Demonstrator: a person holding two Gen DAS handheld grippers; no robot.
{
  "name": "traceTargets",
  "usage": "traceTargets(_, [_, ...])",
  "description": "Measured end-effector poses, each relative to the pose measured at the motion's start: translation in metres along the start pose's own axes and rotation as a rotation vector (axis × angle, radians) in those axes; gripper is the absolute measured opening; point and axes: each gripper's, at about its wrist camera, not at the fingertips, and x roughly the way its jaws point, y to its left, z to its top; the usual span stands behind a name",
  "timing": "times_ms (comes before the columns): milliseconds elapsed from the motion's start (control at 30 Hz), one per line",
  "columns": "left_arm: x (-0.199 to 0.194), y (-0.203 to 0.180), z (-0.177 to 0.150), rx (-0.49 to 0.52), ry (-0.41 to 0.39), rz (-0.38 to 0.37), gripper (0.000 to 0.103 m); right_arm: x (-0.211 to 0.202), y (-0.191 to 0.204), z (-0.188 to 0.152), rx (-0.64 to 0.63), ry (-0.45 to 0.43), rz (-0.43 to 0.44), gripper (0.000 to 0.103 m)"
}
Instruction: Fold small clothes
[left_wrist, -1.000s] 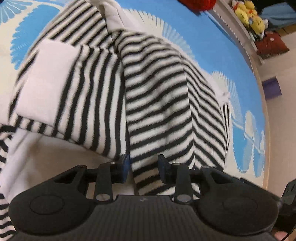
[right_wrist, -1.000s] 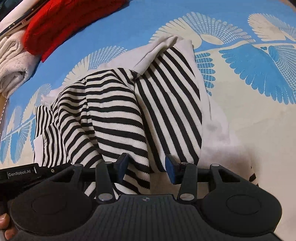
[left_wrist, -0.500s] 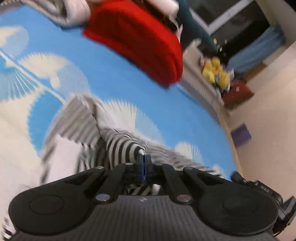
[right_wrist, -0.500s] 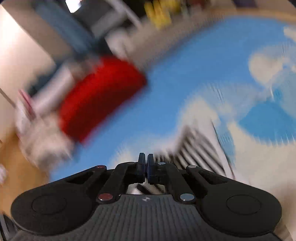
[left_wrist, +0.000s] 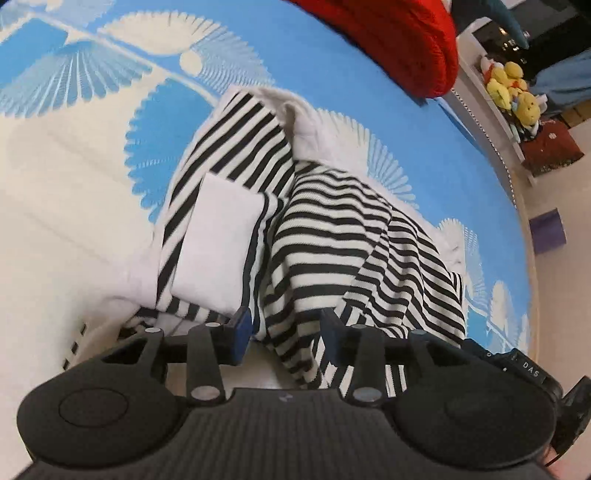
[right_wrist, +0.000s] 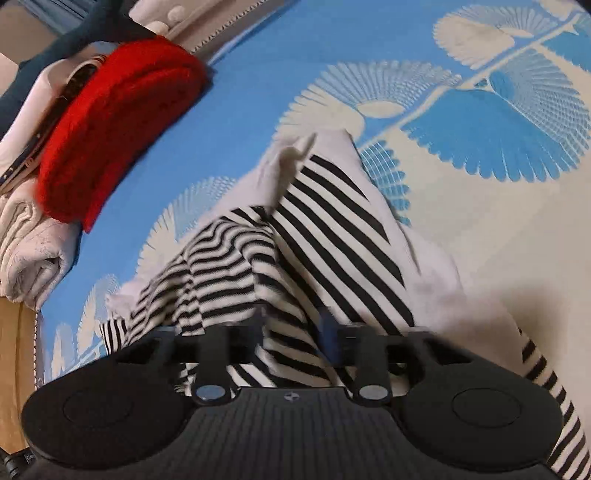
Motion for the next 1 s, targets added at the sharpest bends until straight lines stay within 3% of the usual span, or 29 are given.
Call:
traceTargets(167, [0.012, 0.007, -0.001, -0.043, 0.056, -0.045, 0.044, 0.014, -0.001, -0.002, 0.019, 0.050, -0.008, 0.051])
traceTargets(300, [0.030, 0.008, -0.003, -0.065, 0.085, -0.052, 0.044, 0.024, 0.010, -0.009, -0.044, 0.096, -0.052, 0.050])
traceTargets(333, [0.035, 0.009, -0.004, -0.077, 0.095, -0.055, 0.043, 0.024, 0.010, -0.013, -0.053, 0.106, -0.058, 0.043])
traceTargets(367, [0.040, 0.010, -0.005, -0.087, 0.103, -0.058, 0.040, 0.027, 0.010, -0.015, -0.054, 0.118, -0.058, 0.028])
traceTargets(433, [0.040, 0.010, -0.003, -0.098, 0.089, -0.079, 0.005, 0.027, 0.008, -0.018, -0.050, 0.133, -0.036, 0.007])
traceTargets(467, [0.034, 0.008, 0.000, -0.094, 0.053, -0.117, 0.005, 0.026, 0.007, -0.017, -0.035, 0.127, -0.005, 0.003])
traceTargets(533, [0.007, 0.001, 0.010, -0.071, -0.093, -0.272, 0.005, 0.014, 0.004, -0.008, 0.030, 0.050, 0.120, 0.002])
traceTargets(633, [-0.040, -0.001, 0.017, -0.020, -0.346, -0.465, 0.005, -0.029, 0.006, 0.008, 0.057, -0.183, 0.362, 0.002])
traceTargets(700, [-0.045, 0.002, 0.016, -0.014, -0.364, -0.489, 0.006, -0.053, 0.002, 0.011, 0.067, -0.327, 0.489, 0.002])
traceTargets(733, [-0.036, 0.005, 0.016, -0.023, -0.307, -0.457, 0.006, -0.057, -0.001, 0.010, 0.080, -0.353, 0.522, 0.002])
traceTargets(800, [-0.004, 0.010, 0.013, -0.039, -0.114, -0.315, 0.006, -0.046, -0.003, 0.008, 0.066, -0.300, 0.458, 0.002])
traceTargets(867, [0.030, 0.022, 0.003, -0.061, 0.078, -0.090, 0.008, -0.017, -0.005, 0.003, 0.029, -0.150, 0.236, 0.002])
traceTargets(900, [0.041, 0.029, -0.002, -0.082, 0.128, -0.016, 0.016, 0.000, -0.009, -0.002, 0.018, -0.055, 0.111, 0.002])
traceTargets(933, [0.044, 0.035, -0.003, -0.120, 0.137, -0.013, 0.027, 0.015, -0.016, -0.007, 0.027, 0.027, 0.021, 0.003])
traceTargets(1000, [0.038, 0.039, 0.001, -0.171, 0.125, -0.039, 0.030, 0.035, -0.032, -0.016, 0.098, 0.136, -0.058, 0.016])
